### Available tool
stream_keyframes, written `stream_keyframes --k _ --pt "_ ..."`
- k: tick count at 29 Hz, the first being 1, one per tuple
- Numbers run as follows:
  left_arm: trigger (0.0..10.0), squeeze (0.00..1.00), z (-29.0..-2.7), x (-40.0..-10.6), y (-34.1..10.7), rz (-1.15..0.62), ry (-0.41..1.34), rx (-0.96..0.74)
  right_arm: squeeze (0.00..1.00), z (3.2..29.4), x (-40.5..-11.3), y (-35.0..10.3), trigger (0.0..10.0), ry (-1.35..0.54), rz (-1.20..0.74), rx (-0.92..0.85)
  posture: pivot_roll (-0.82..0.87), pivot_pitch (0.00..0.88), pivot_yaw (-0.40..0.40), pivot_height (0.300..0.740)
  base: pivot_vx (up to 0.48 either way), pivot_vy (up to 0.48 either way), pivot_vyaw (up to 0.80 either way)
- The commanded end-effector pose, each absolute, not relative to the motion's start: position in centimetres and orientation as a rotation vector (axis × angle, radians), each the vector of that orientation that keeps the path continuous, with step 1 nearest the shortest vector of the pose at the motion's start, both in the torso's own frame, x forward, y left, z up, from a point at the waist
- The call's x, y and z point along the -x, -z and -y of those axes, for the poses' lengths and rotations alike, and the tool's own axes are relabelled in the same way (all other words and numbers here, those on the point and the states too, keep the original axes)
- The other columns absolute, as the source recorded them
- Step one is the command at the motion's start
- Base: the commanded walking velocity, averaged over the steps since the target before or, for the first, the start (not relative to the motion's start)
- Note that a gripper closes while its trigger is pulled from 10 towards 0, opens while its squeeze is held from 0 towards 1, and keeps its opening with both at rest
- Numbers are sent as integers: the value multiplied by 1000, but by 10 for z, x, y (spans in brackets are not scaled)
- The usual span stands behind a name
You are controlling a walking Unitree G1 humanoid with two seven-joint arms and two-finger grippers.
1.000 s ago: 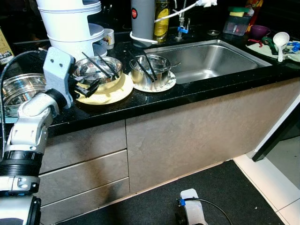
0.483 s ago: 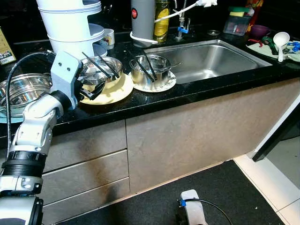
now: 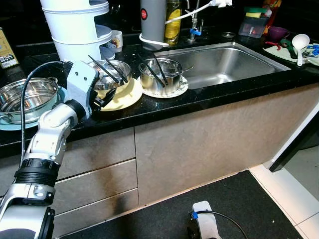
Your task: Kitchen organization
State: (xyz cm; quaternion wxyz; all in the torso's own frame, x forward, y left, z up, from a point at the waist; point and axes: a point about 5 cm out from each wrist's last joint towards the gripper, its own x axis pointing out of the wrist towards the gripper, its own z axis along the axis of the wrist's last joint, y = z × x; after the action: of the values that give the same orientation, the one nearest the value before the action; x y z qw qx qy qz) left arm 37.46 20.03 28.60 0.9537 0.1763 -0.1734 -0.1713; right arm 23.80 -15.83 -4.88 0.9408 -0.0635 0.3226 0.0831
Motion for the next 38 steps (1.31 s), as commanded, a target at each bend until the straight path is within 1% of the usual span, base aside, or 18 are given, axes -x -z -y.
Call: stream_keyframes --k 1,2,3,17,33,38 --pt "353 0 -198 -376 -285 353 349 -375 0 158 -233 53 10000 -166 -681 128 -63 140 27 740 0 0 0" --pt "353 0 -198 -376 -285 353 349 -375 0 158 -233 53 10000 -166 -681 128 -63 140 27 740 0 0 0" --pt "0 0 -198 -376 -285 354 349 -376 0 158 -233 53 10000 -165 -681 127 -62 137 28 740 0 0 0" --pt "0 0 -207 -374 -293 375 356 -400 0 158 -236 51 10000 -168 -674 128 -55 133 21 740 0 0 0" --pt "0 0 -226 -366 -303 388 371 -421 0 156 -237 50 10000 -176 -674 128 -51 128 19 740 0 0 0" --pt "0 0 -227 -362 -307 412 419 -401 0 156 -237 50 10000 -181 -674 131 -52 117 18 740 0 0 0"
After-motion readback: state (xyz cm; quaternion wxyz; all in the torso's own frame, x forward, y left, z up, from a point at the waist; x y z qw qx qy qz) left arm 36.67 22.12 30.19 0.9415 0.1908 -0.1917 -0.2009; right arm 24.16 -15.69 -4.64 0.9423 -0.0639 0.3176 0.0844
